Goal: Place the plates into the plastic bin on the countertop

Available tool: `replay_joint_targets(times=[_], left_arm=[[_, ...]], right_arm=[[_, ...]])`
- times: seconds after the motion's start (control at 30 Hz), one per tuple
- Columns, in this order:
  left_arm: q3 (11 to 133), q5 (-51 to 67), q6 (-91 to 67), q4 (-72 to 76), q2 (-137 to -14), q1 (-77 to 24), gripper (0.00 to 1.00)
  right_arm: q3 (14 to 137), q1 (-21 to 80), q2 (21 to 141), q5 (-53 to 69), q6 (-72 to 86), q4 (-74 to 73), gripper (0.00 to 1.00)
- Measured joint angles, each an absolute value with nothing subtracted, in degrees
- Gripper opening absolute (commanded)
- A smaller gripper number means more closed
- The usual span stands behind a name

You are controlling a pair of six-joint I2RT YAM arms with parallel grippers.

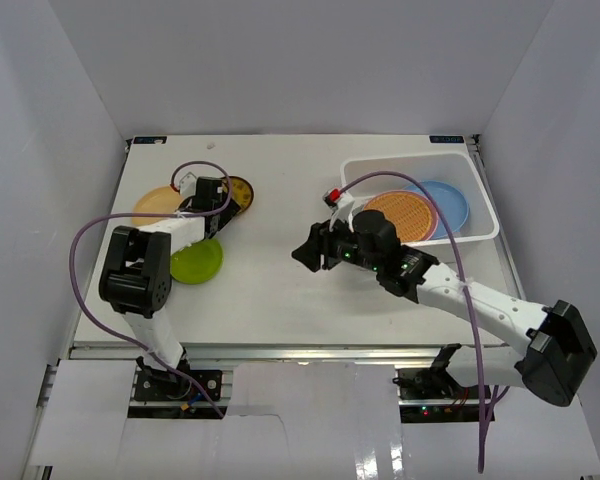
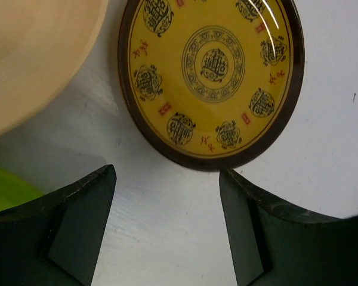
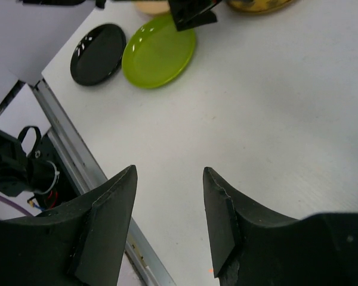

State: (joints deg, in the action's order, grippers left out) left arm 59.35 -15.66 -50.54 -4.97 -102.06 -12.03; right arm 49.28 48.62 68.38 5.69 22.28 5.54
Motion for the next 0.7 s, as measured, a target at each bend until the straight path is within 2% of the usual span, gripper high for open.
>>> replay_joint_targets(times=[0.13,0.23,0.27,0.37,0.47,0.53,0.57,0.7], left_arm=[[63.1,-14.7,-50.7,-1.9,-107.7,-11.4,0.78],[66.2,-14.3,-50.9,0.0,-111.0,-11.1,0.71],[66.8,-14.2,-51.0,0.6,-111.6,-10.9,0.63],[67.4,-13.7,-51.4,2.0,-113.0,-10.6,0.47],[67.3,-12.9,-51.1,2.4,-113.2,-10.3,0.17],[67.3,-12.9,-51.0,2.9,-113.2,-10.2,0.05],[67.3,-12.8,-50.7,3.4,-113.2,-10.0,0.00],[67.0,-12.1,-49.2,4.1,-113.1,-9.9,0.00]], right_arm=[[49.3,53.5,73.7,5.6,22.3,7.0,0.54],[49.3,56.1,77.5,6.0,22.5,8.6,0.54],[49.3,56.6,78.8,6.2,22.8,9.1,0.55],[49.3,57.3,82.4,6.6,24.1,10.7,0.58],[49.3,57.4,85.8,6.1,26.7,13.1,0.66],[49.3,57.3,88.1,5.6,28.8,15.4,0.68],[49.3,57.3,89.6,5.4,30.1,16.8,0.70],[49.3,57.3,95.7,4.5,35.5,21.1,0.71]])
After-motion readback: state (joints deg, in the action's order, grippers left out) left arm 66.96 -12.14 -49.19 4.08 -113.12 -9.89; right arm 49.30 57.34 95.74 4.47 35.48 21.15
